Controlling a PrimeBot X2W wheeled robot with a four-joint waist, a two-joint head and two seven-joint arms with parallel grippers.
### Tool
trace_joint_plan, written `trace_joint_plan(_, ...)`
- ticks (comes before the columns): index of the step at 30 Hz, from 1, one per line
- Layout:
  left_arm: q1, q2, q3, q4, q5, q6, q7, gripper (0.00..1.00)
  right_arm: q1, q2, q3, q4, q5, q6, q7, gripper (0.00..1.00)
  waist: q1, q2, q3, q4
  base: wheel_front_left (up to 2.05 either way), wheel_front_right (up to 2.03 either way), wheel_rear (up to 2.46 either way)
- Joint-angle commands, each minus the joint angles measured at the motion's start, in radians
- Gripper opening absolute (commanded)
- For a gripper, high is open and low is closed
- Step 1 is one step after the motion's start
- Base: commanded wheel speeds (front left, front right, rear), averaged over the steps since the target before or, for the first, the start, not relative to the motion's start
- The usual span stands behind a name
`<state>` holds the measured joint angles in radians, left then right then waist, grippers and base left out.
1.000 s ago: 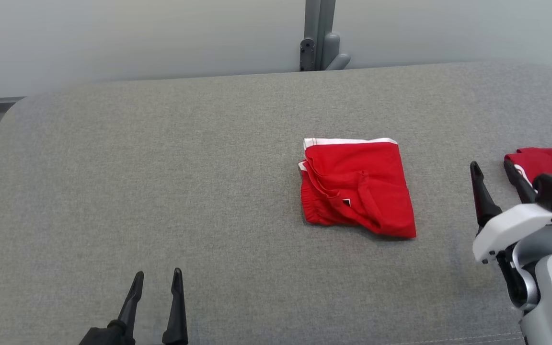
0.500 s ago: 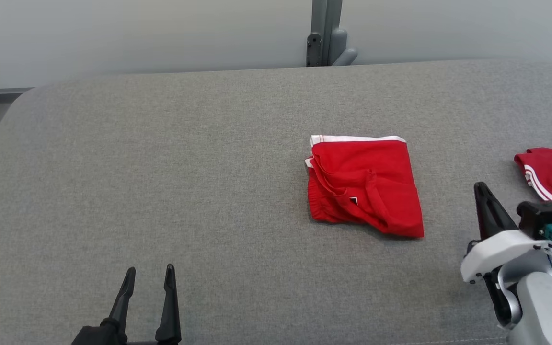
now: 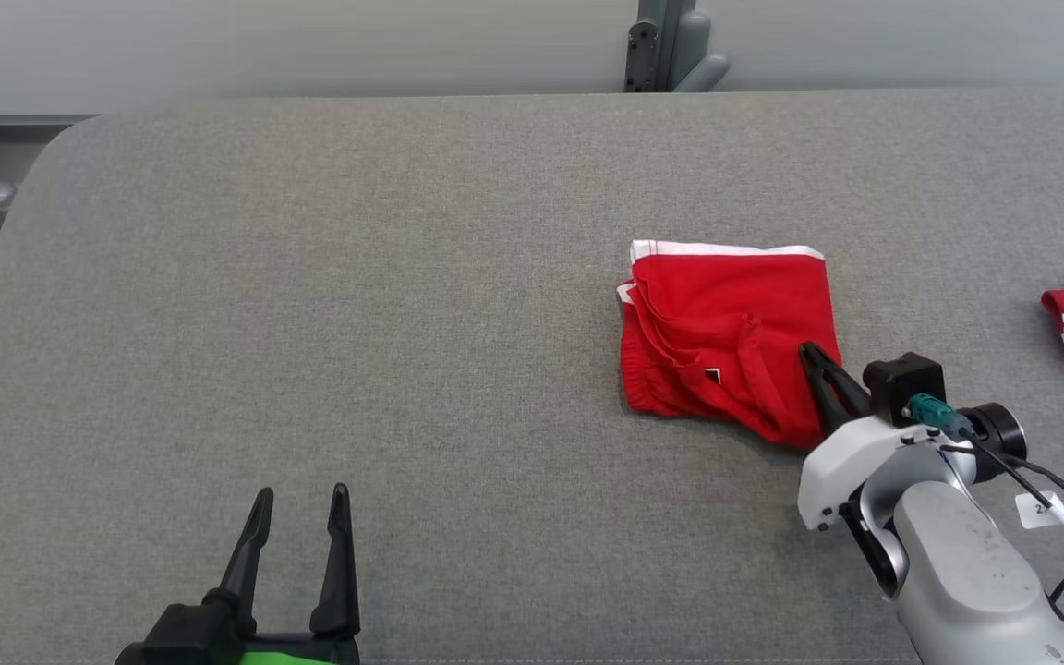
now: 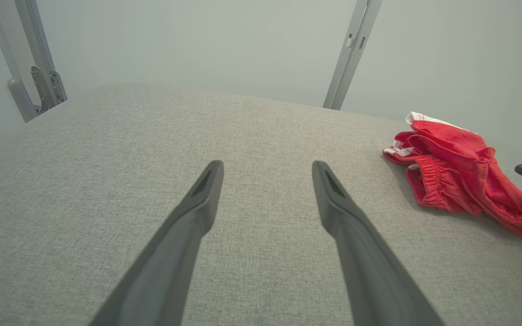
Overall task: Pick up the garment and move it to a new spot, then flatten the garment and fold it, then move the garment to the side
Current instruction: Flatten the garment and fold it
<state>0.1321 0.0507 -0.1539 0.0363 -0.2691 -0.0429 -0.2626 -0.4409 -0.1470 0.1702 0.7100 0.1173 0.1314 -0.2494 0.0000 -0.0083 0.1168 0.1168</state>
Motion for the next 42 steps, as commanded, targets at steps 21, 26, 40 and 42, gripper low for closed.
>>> trace_joint_plan(21, -0.019, 0.000, -0.011, 0.022, -0.019, 0.014, -0.002, 1.00, -0.056, 0.064, 0.222, 0.126, 0.021, -0.002, -0.016, 0.00, 0.0000, 0.0083, 0.000, 0.049, 0.00, 0.00, 0.00)
trace_joint_plan(26, -0.003, 0.000, -0.012, 0.026, -0.023, 0.017, -0.002, 1.00, -0.045, 0.075, 0.261, 0.138, 0.043, -0.002, -0.016, 0.00, 0.0000, 0.0083, -0.018, 0.059, 0.00, 0.00, 0.00)
trace_joint_plan(40, 0.085, 0.000, 0.032, 0.016, -0.026, 0.033, -0.002, 1.00, 0.125, 0.016, 0.142, -0.134, 0.031, -0.002, -0.016, 0.82, 0.0000, 0.0083, -0.134, 0.007, 0.00, 0.00, 0.00)
trace_joint_plan(42, 0.096, 0.000, 0.042, 0.019, -0.012, 0.026, -0.002, 1.00, 0.174, -0.006, 0.080, -0.206, 0.005, -0.002, -0.016, 1.00, 0.0000, 0.0083, -0.144, -0.006, 0.00, 0.00, 0.00)
